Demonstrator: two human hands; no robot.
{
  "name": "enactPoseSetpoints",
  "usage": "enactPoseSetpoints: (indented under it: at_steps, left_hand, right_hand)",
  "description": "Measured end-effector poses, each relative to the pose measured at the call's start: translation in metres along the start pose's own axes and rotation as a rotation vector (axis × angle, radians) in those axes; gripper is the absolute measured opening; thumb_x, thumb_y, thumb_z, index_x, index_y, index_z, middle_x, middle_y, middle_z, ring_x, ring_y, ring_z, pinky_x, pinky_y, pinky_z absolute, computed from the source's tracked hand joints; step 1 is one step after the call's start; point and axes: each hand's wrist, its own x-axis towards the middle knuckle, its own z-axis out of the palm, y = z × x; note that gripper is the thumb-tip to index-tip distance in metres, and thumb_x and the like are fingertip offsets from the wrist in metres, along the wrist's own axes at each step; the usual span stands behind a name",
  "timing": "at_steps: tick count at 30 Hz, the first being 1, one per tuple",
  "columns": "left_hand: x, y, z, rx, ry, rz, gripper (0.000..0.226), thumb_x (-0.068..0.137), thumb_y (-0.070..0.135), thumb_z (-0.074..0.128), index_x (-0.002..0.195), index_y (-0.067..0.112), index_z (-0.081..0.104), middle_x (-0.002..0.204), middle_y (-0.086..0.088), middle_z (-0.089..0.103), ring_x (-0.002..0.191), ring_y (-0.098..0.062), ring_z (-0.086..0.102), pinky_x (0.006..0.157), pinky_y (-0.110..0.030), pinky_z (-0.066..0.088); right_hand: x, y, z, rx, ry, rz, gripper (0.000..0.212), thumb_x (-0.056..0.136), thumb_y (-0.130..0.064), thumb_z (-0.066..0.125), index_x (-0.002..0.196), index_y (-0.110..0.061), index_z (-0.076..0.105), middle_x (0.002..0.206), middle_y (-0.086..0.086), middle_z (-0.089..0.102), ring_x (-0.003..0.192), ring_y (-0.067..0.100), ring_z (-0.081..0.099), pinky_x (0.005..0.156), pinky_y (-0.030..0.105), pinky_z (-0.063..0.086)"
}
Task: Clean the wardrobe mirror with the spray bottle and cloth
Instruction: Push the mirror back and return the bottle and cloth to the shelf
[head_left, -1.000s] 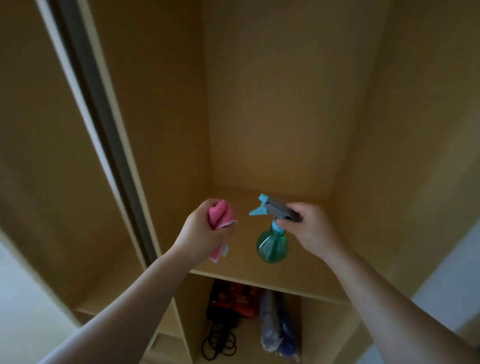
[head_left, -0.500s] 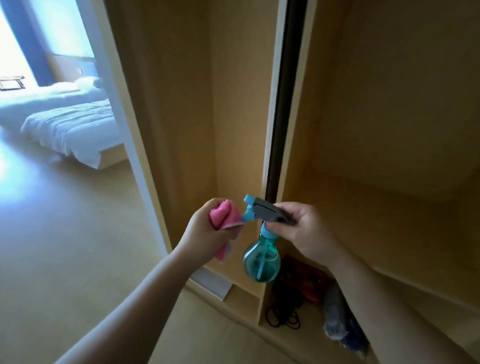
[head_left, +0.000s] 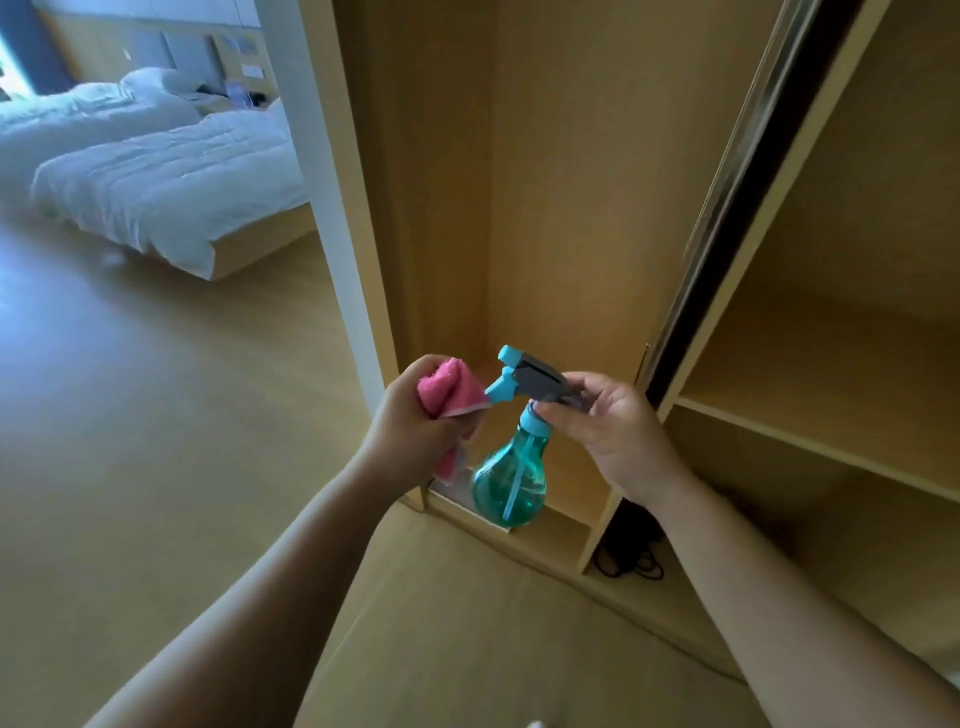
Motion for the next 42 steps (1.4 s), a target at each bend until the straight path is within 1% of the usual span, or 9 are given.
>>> enactPoseSetpoints:
  at_steps: [4, 8, 13, 20, 24, 30, 34, 40, 42]
  left_hand:
    - [0.030, -0.031, -0.004, 0.040, -0.008, -0.028, 0.028, 0.077, 0.007, 0.075, 0.092, 0.026, 0.059, 0.091, -0.008, 0.066, 0.082, -0.027, 0.067, 0.065, -0.035, 0.059]
    - [0.066, -0.060, -0.007, 0.053, -0.041, -0.094, 0.026, 0.079, 0.008, 0.074, 0.095, 0.022, 0.059, 0.092, -0.011, 0.066, 0.079, -0.029, 0.066, 0.059, -0.030, 0.055]
    - [0.109, -0.089, -0.018, 0.067, -0.086, -0.106, 0.028, 0.078, 0.009, 0.075, 0.094, 0.025, 0.059, 0.092, -0.009, 0.066, 0.079, -0.028, 0.066, 0.062, -0.036, 0.057]
    - [0.156, -0.145, -0.029, 0.129, -0.262, -0.096, 0.034, 0.075, 0.015, 0.079, 0.090, 0.035, 0.056, 0.089, 0.009, 0.062, 0.082, -0.014, 0.064, 0.064, -0.022, 0.054]
    - [0.179, -0.204, -0.031, 0.182, -0.431, -0.138, 0.030, 0.076, 0.022, 0.080, 0.096, 0.024, 0.059, 0.089, 0.006, 0.062, 0.077, -0.007, 0.060, 0.057, -0.018, 0.052]
    - [0.186, -0.310, -0.021, 0.153, -0.523, -0.235, 0.022, 0.082, 0.019, 0.075, 0.090, 0.027, 0.056, 0.081, -0.007, 0.064, 0.057, -0.030, 0.068, 0.040, -0.037, 0.052]
    - [0.176, -0.390, -0.003, 0.113, -0.528, -0.312, 0.024, 0.082, 0.014, 0.074, 0.097, 0.024, 0.059, 0.086, -0.015, 0.065, 0.055, -0.039, 0.067, 0.042, -0.055, 0.052]
    - [0.157, -0.529, 0.037, 0.104, -0.513, -0.349, 0.029, 0.081, 0.012, 0.075, 0.097, 0.028, 0.058, 0.085, -0.012, 0.066, 0.057, -0.035, 0.068, 0.044, -0.058, 0.051]
    - [0.154, -0.577, 0.054, 0.113, -0.497, -0.333, 0.029, 0.081, 0.010, 0.075, 0.097, 0.027, 0.058, 0.084, -0.012, 0.065, 0.056, -0.036, 0.068, 0.045, -0.059, 0.051]
  right_hand:
    - [0.032, 0.036, 0.002, -0.039, 0.023, 0.007, 0.019, 0.085, -0.010, 0.070, 0.104, -0.009, 0.070, 0.099, 0.014, 0.071, 0.095, 0.023, 0.066, 0.087, 0.029, 0.055]
    - [0.070, 0.063, 0.004, -0.022, 0.039, 0.025, 0.018, 0.085, -0.004, 0.068, 0.102, -0.011, 0.070, 0.101, 0.017, 0.070, 0.093, 0.020, 0.065, 0.087, 0.030, 0.054]
    - [0.105, 0.087, 0.013, -0.084, 0.022, 0.007, 0.026, 0.085, -0.002, 0.069, 0.107, -0.015, 0.070, 0.098, 0.003, 0.072, 0.093, 0.013, 0.065, 0.085, 0.026, 0.054]
    - [0.129, 0.133, 0.031, -0.244, 0.207, 0.088, 0.021, 0.076, 0.002, 0.077, 0.094, -0.008, 0.072, 0.093, 0.018, 0.071, 0.079, 0.010, 0.061, 0.075, 0.025, 0.052]
    - [0.131, 0.182, 0.045, -0.309, 0.367, 0.135, 0.031, 0.075, 0.000, 0.078, 0.088, -0.027, 0.072, 0.090, 0.009, 0.074, 0.079, 0.009, 0.063, 0.076, 0.023, 0.051]
    - [0.123, 0.285, 0.052, -0.368, 0.518, 0.288, 0.039, 0.075, 0.000, 0.078, 0.086, -0.036, 0.069, 0.086, -0.004, 0.074, 0.078, 0.006, 0.065, 0.074, 0.014, 0.050]
    - [0.113, 0.372, 0.040, -0.350, 0.537, 0.370, 0.038, 0.075, 0.001, 0.078, 0.087, -0.034, 0.069, 0.087, -0.005, 0.073, 0.080, 0.006, 0.064, 0.077, 0.017, 0.050]
    - [0.096, 0.536, 0.015, -0.391, 0.556, 0.452, 0.028, 0.077, 0.001, 0.076, 0.098, -0.017, 0.073, 0.093, 0.004, 0.073, 0.086, 0.014, 0.066, 0.077, 0.017, 0.050]
    - [0.096, 0.594, 0.005, -0.423, 0.553, 0.469, 0.024, 0.078, -0.001, 0.075, 0.097, -0.016, 0.073, 0.092, 0.006, 0.073, 0.085, 0.020, 0.065, 0.077, 0.025, 0.050]
